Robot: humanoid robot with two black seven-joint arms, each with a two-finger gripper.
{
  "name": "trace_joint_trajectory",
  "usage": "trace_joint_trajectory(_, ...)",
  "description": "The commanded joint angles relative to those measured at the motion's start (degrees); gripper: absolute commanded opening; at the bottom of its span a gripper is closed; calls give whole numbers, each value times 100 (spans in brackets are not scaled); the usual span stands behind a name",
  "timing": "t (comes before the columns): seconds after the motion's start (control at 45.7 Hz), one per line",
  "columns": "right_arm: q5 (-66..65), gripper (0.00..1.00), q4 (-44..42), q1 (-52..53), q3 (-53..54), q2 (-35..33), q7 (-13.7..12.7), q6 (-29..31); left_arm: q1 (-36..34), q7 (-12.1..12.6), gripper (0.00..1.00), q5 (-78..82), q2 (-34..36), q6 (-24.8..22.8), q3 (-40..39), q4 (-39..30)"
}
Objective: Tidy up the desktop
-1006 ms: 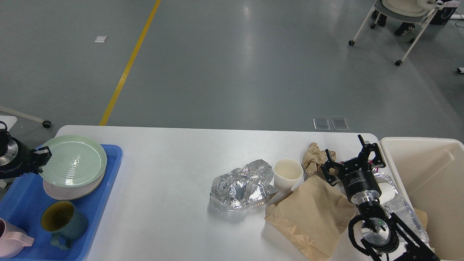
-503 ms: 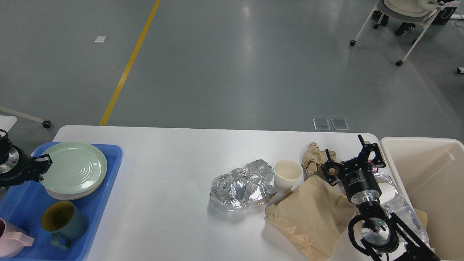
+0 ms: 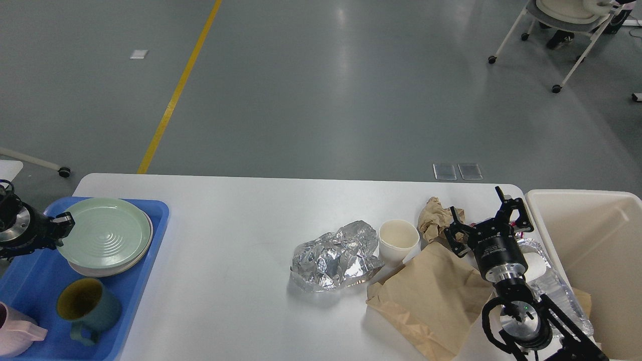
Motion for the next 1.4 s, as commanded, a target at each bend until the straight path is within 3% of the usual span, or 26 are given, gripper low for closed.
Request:
trace_joint_trajectory(0.0, 0, 100, 0, 0, 0, 0, 2, 1, 0, 0, 44, 0, -21, 309, -2, 0)
trace_joint_trajectory(0.109, 0, 100, 0, 0, 0, 0, 2, 1, 9, -8, 59, 0, -47, 529, -2, 0)
trace_joint_trajectory(0.219, 0, 100, 0, 0, 0, 0, -7, 1, 9, -87, 85, -44, -65, 897, -107, 0)
trace_joint_trajectory(0.284, 0, 100, 0, 0, 0, 0, 2, -16, 9, -87, 90, -44, -56, 1266, -291, 0)
trace_joint_trajectory(0.459, 0, 100, 0, 0, 0, 0, 2, -16, 9, -87, 95, -9, -39, 2268, -801, 0)
trace_joint_trajectory(0.612, 0, 100, 0, 0, 0, 0, 2, 1, -17, -131, 96, 9, -91, 2585, -1039, 61)
trace_joint_trajectory(0.722, 0, 100, 0, 0, 0, 0, 2, 1, 35, -131, 96, 35, -521, 2831, -1460, 193)
trace_joint_trajectory(0.809, 0, 100, 0, 0, 0, 0, 2, 1, 316, -140, 96, 0, -794, 3200, -2293, 544)
trace_joint_trajectory(1.006, 0, 100, 0, 0, 0, 0, 2, 1, 791, -219, 96, -62, -1418, 3394, -5493, 1757)
trace_joint_trajectory(1.159, 0, 100, 0, 0, 0, 0, -7, 1, 704, -694, 96, -158, -1489, 3333, -5864, 1758)
trace_joint_trajectory(1.29, 0, 100, 0, 0, 0, 0, 2, -16, 589, -457, 96, -939, -1664, 3280, -6522, 1758)
trace_joint_trajectory(1.378, 0, 100, 0, 0, 0, 0, 2, 1, 493, 17, 96, -1195, -1682, 3149, -7207, 1749)
